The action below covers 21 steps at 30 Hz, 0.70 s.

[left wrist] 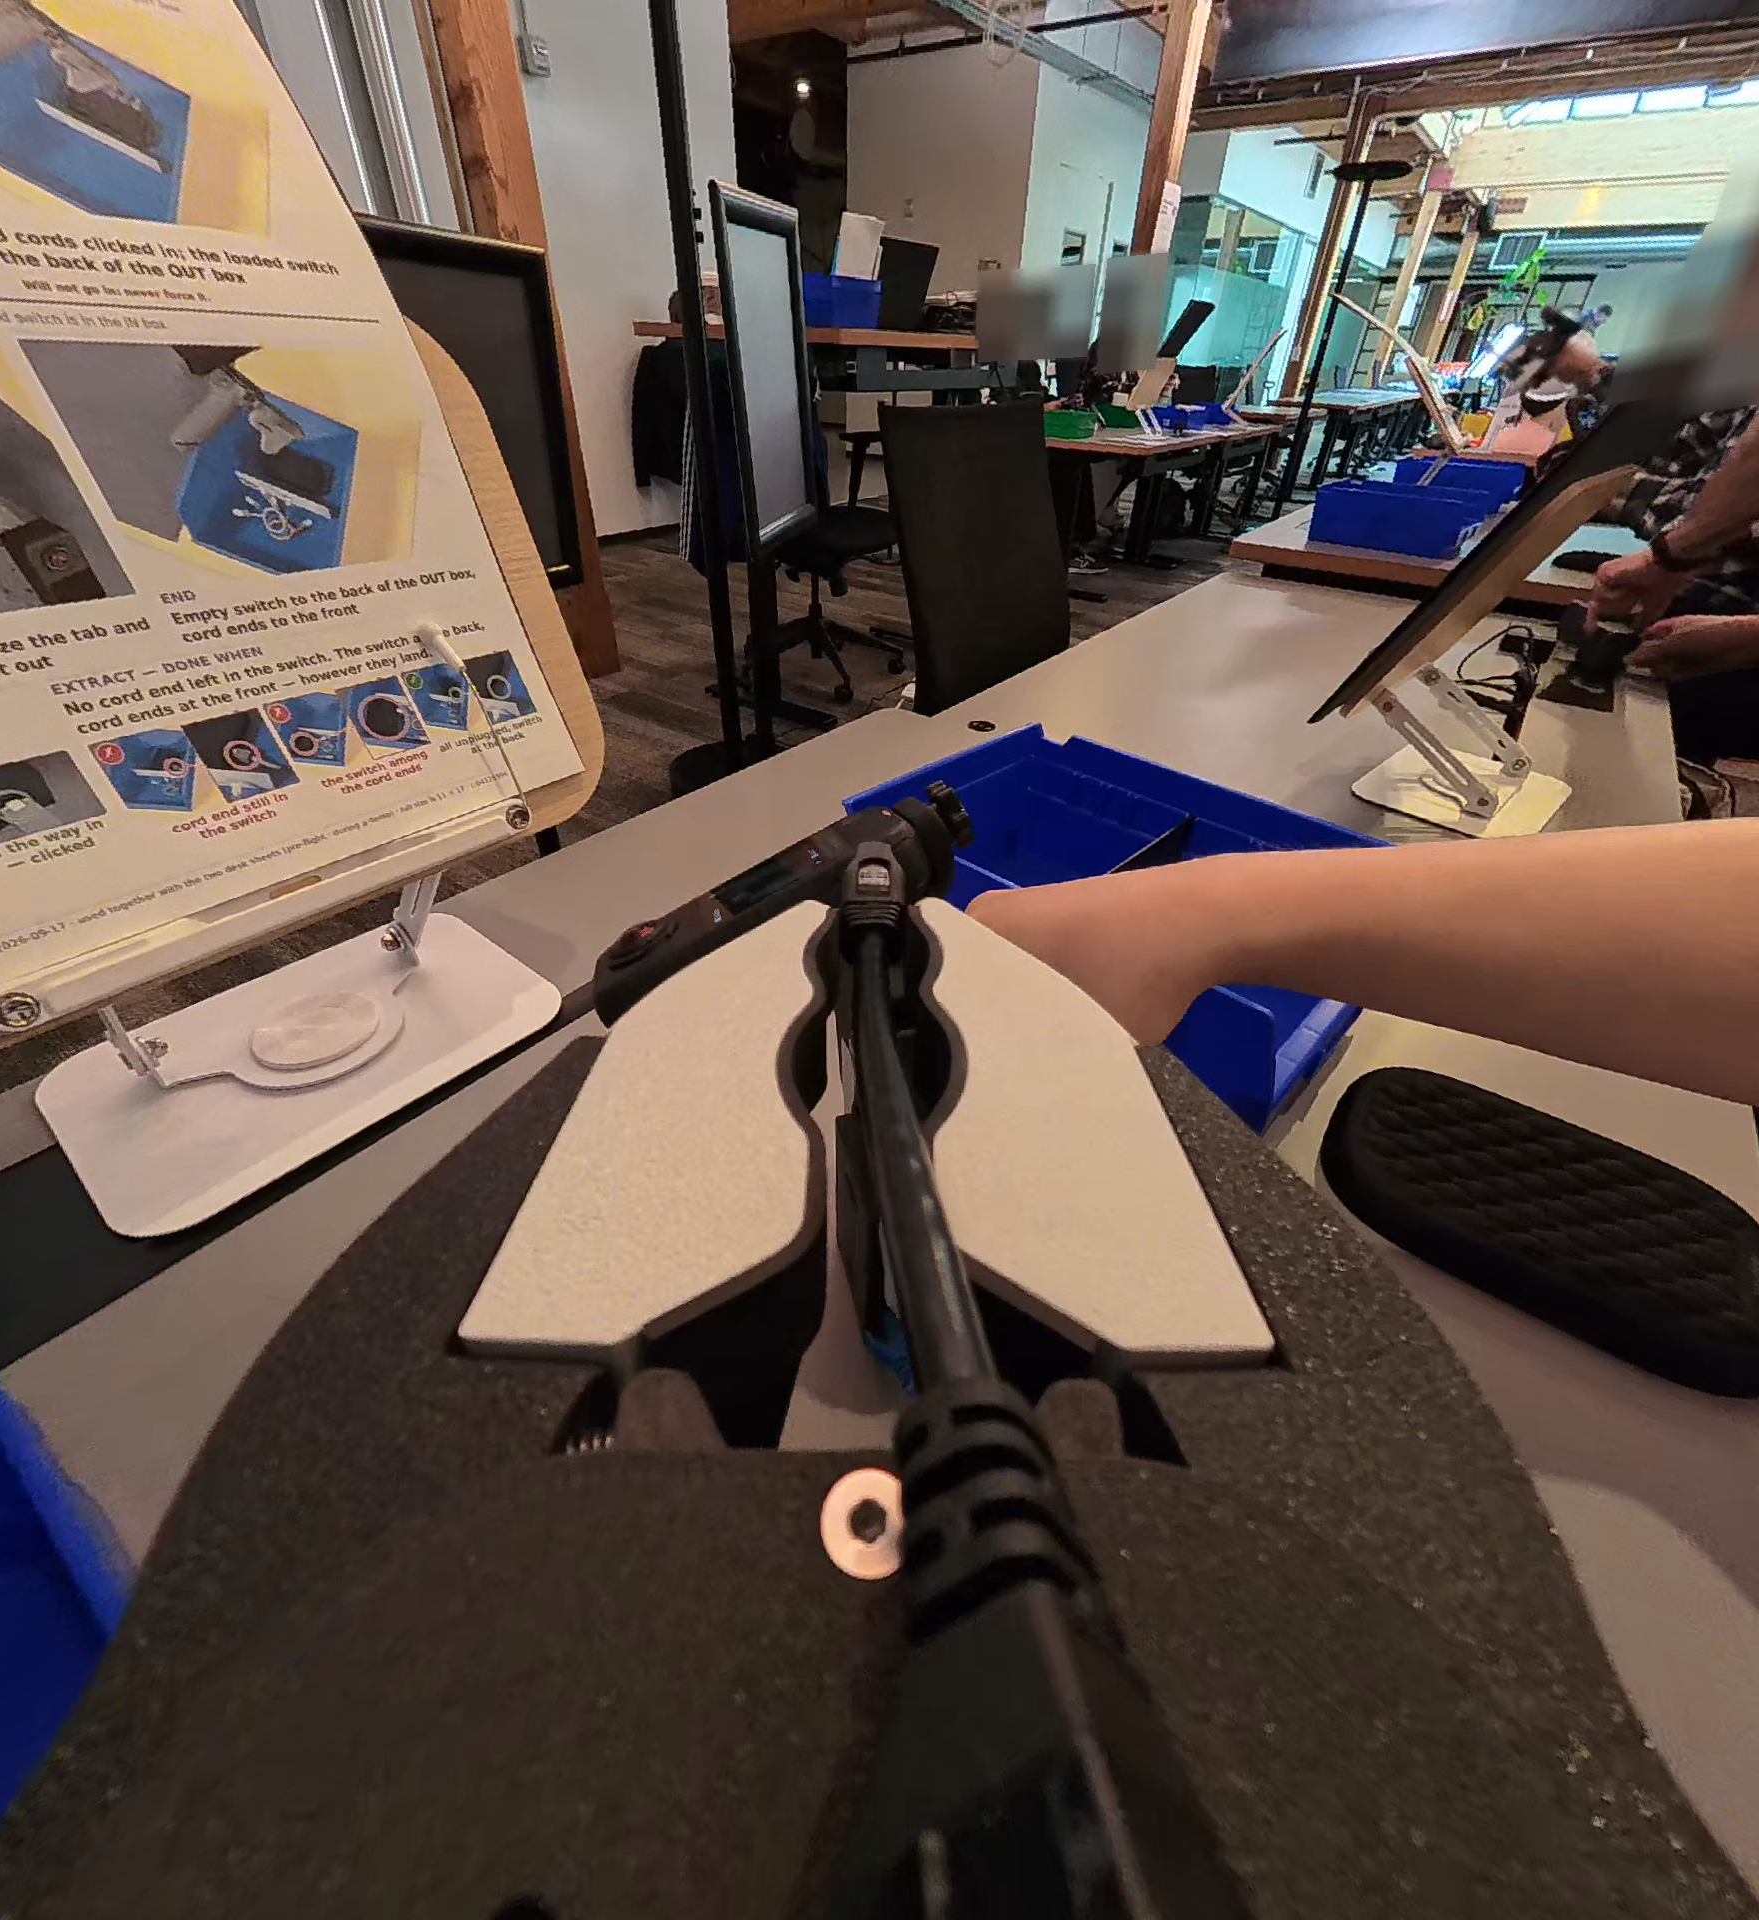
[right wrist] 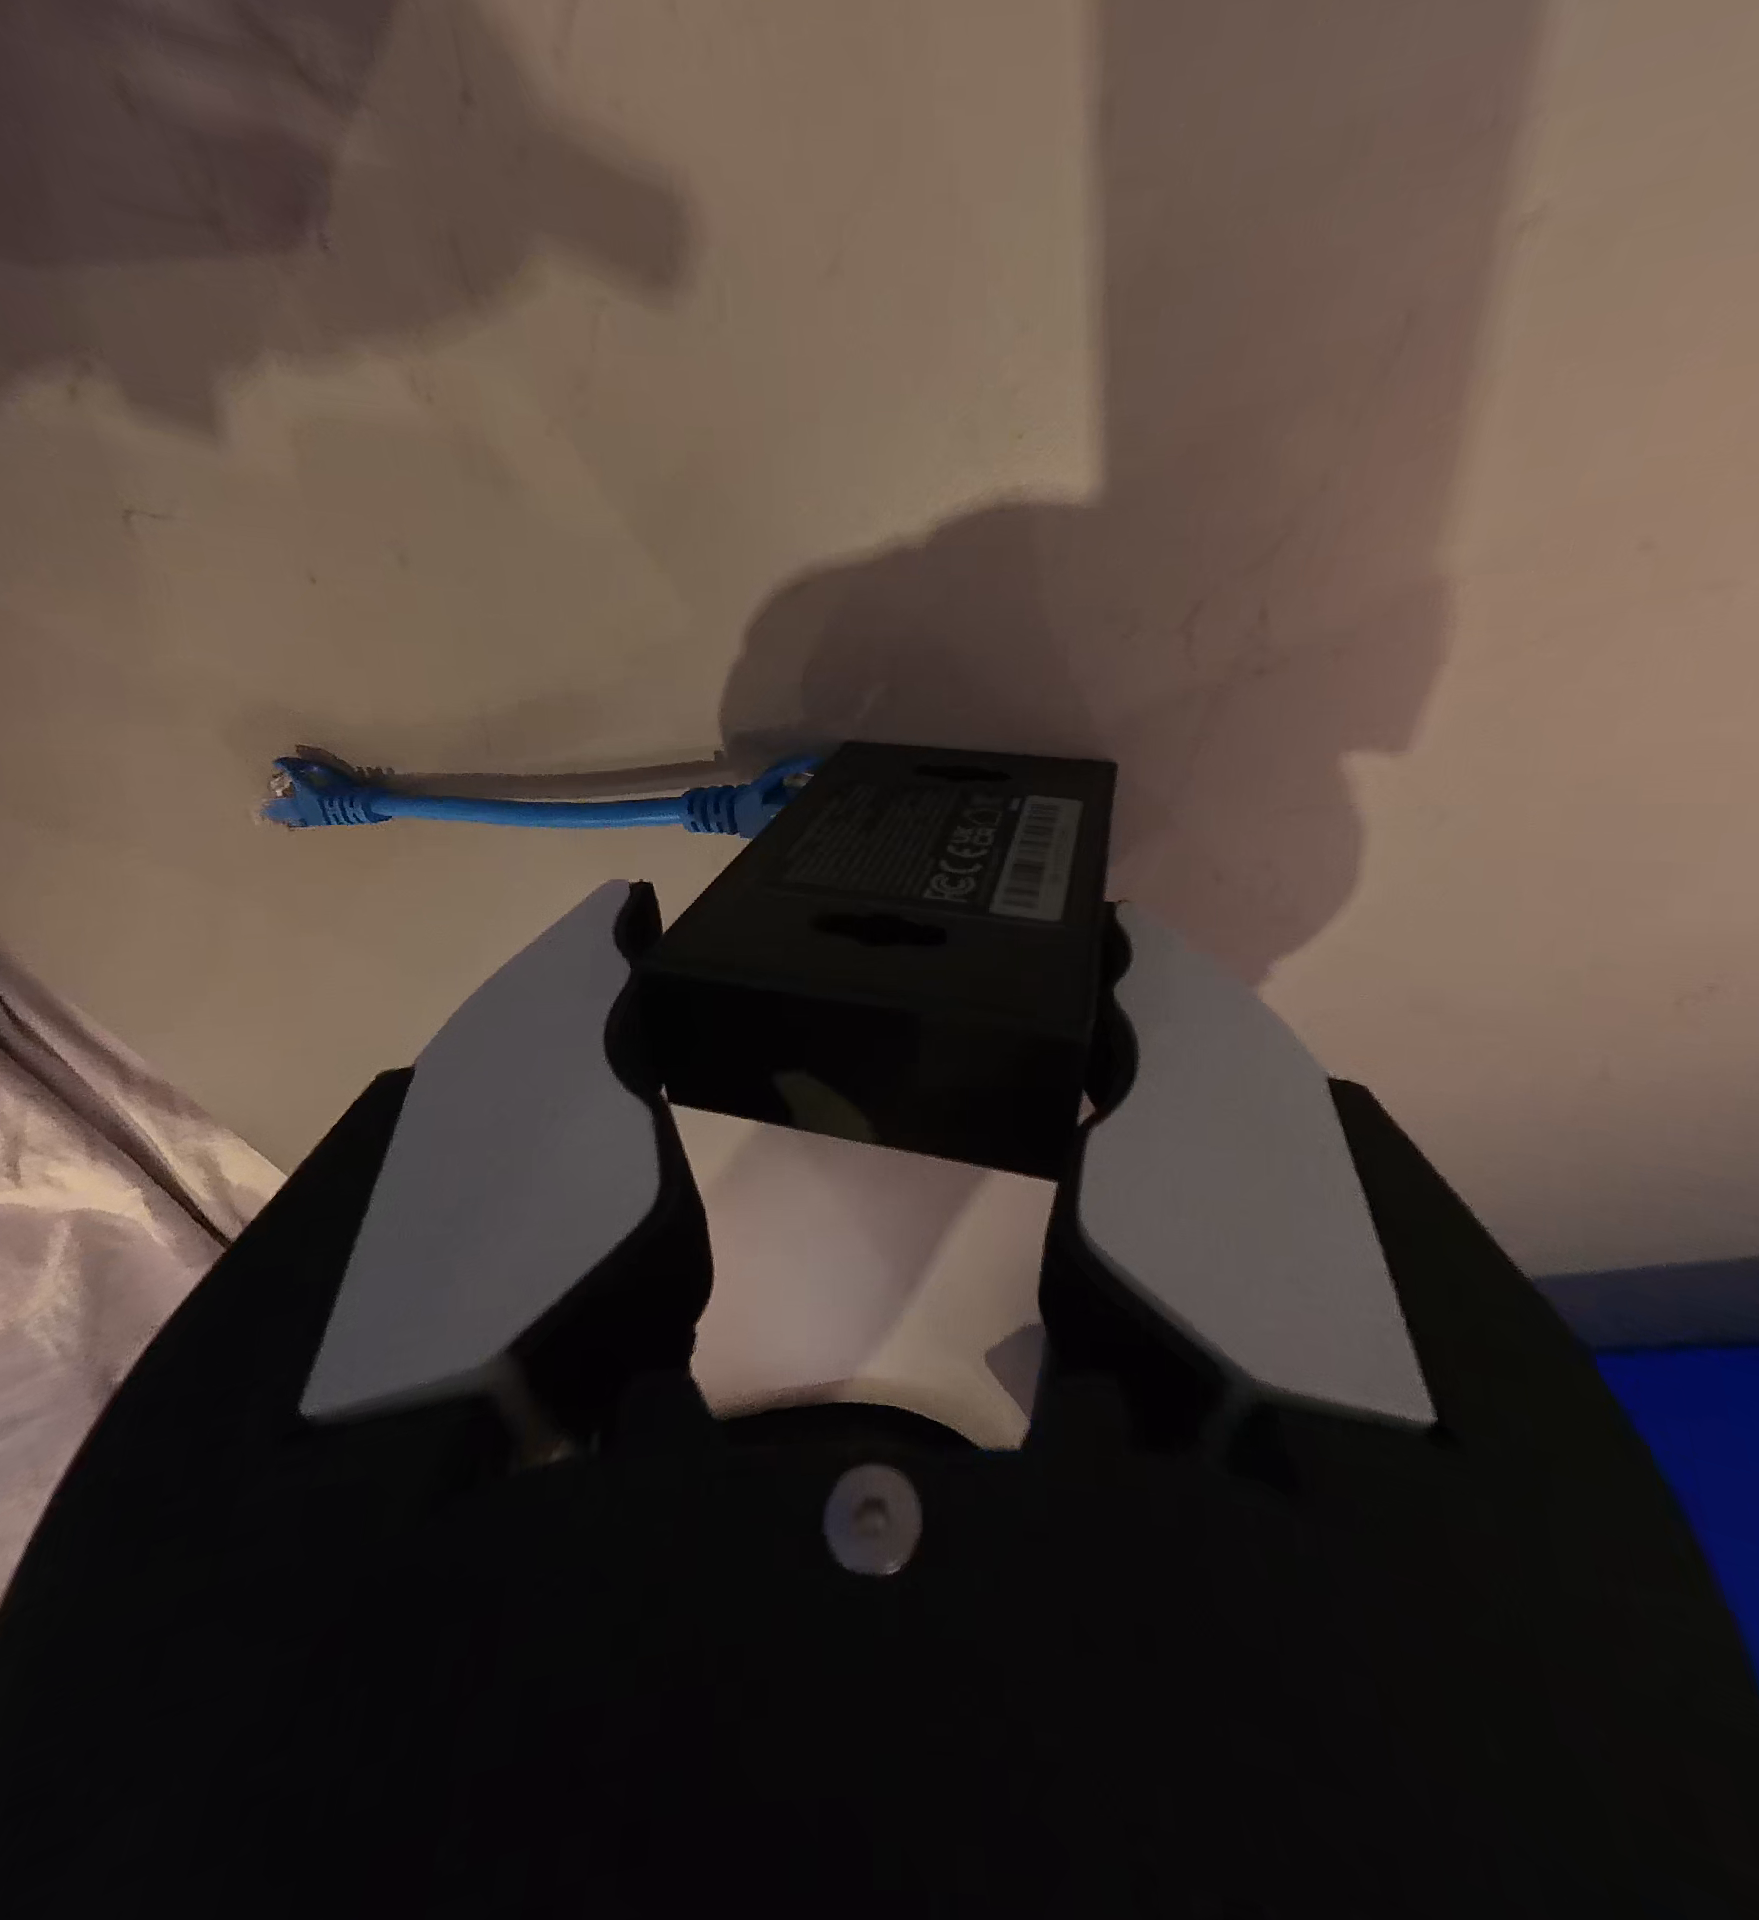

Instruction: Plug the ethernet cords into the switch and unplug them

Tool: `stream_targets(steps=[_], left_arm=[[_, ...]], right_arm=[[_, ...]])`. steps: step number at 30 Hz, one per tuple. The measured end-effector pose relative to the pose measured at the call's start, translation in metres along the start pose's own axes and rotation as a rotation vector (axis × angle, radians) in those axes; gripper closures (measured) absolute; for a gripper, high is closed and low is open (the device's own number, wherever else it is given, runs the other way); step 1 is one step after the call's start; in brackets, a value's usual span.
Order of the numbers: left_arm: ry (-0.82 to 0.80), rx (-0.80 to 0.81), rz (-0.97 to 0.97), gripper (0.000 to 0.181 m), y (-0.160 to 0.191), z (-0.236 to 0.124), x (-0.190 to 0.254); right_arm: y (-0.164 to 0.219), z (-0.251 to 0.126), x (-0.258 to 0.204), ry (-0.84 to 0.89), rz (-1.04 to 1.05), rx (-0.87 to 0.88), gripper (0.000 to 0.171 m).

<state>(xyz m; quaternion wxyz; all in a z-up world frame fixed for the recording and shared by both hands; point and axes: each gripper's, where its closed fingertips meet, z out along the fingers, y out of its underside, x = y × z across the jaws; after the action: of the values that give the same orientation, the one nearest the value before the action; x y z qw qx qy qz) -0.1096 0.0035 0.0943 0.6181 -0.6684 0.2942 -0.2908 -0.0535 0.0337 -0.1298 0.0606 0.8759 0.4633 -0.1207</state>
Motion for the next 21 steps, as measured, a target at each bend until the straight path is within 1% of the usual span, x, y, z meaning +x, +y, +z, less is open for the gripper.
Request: stream_targets(steps=[5,11,13,16,21], left_arm=[[0.0,-0.002,0.003,0.171,0.001,0.001,0.0],[0.0,-0.002,0.0,0.171,0.0,0.0,-0.001],[0.0,-0.004,-0.001,0.171,0.0,-0.001,-0.001],[-0.002,-0.017,-0.007,0.171,0.002,-0.001,-0.002],[-0.003,-0.068,-0.028,0.17,0.014,0.006,-0.002]], right_arm=[[-0.001,0.0,0.001,0.009,-0.001,0.012,0.095],[-0.006,-0.005,-0.008,-0.139,0.074,0.101,0.096],[-0.009,-0.009,-0.011,-0.212,0.101,0.16,0.096],[-0.016,-0.019,-0.011,-0.33,0.164,0.292,0.096],[-0.031,-0.043,-0.004,-0.509,0.266,0.595,0.096]])
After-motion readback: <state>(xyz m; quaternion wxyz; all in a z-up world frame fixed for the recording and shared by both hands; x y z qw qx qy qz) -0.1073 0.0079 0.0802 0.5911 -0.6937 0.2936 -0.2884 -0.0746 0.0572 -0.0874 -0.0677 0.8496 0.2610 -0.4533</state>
